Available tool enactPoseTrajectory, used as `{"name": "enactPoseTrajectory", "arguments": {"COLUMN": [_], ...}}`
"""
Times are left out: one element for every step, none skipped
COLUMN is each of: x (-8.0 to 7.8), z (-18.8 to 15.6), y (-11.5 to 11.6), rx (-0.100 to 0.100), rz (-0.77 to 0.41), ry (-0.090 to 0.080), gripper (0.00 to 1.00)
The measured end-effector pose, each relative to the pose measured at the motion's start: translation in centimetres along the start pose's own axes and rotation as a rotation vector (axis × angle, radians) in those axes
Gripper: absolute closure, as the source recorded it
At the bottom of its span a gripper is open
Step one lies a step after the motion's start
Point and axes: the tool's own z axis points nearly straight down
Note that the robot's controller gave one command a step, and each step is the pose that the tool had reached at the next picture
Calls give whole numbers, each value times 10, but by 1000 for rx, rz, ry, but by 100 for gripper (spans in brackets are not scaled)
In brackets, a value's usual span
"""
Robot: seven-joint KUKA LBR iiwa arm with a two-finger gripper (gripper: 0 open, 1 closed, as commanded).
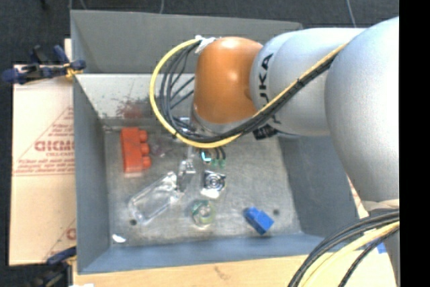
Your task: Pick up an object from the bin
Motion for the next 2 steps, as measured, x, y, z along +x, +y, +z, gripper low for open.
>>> {"name": "enactPoseTrajectory", "arguments": {"x": [49, 46], "z": [58, 56], "y": [11, 12], "rx": [1, -2], "rz": [-195, -193], "ry": [-19, -28], "gripper": [0, 100]}}
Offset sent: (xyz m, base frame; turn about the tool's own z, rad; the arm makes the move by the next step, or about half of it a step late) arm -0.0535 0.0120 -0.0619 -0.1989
